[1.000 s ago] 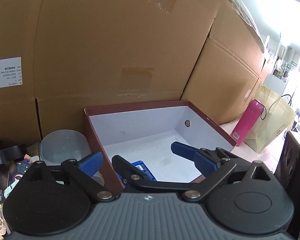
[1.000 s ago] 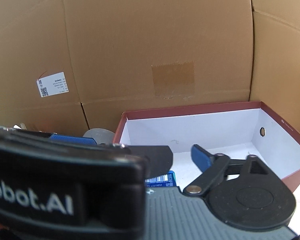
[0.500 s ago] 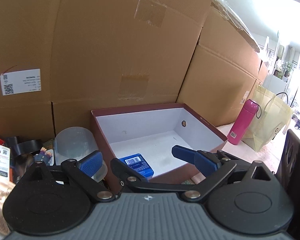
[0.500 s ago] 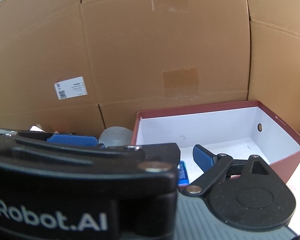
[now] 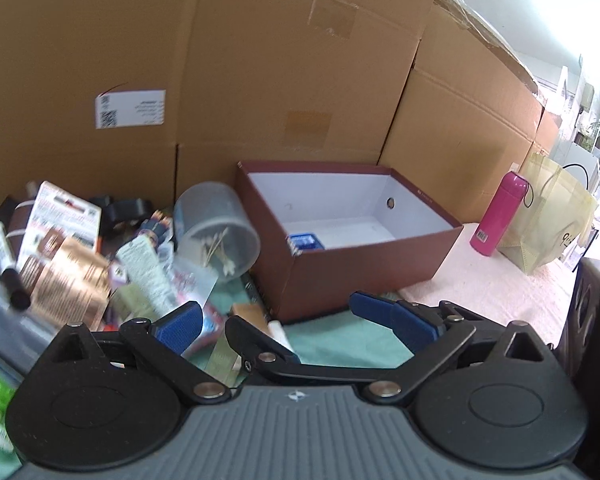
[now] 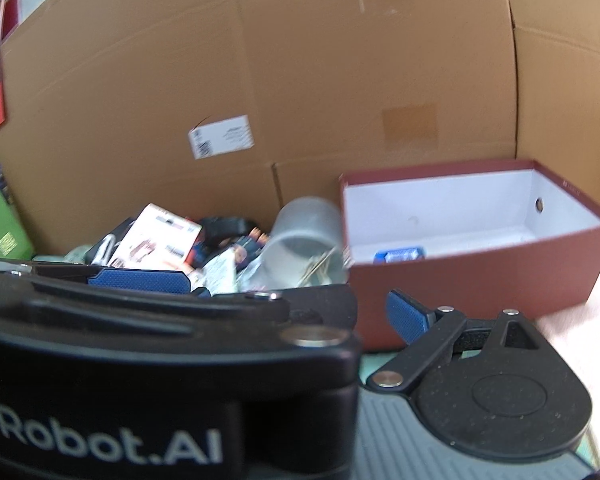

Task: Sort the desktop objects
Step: 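Withdraw the left gripper from the box back toward the cluttered pile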

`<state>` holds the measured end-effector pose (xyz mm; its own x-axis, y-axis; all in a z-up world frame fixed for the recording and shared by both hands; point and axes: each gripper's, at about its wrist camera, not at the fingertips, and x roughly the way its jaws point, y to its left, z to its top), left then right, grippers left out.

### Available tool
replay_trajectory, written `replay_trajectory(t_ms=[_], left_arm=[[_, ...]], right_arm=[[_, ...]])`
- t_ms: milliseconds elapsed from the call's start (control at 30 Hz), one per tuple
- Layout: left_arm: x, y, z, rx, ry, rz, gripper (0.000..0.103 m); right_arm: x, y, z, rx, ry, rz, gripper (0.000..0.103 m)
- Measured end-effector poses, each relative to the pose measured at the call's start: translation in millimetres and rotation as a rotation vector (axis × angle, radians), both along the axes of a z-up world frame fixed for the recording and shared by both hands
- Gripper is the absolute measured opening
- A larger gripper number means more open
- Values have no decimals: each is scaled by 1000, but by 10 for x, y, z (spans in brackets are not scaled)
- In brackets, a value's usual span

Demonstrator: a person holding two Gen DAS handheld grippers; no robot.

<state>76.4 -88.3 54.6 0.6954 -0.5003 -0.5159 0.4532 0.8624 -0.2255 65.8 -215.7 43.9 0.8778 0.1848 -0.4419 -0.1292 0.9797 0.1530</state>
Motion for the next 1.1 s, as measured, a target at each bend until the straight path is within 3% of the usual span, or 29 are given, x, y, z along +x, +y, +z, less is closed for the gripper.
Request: replay_trajectory(t_ms=[133,300,533,733,967,1100], left_arm=[[-224,177,-128,17,13,20,103],[-399,432,-300,27,87,63,103],[-628,883,-478,-26,176,60,103],[-796,1299,-543,-25,164,149,102],[-658,1530,-688,-39,223,240,102],[-597,1578,-754,-40,232,252,101]], right_arm=[[-191,197,-118,-22,27,46,93],[-344,442,-302,-23,82,115,94],[-561,720,-509,-37,126,229,94],[-597,788,-614,-67,135,236,94],[-565,845,-707,-44,146,292,93],[-528,927,-773,-42,157,344,81]])
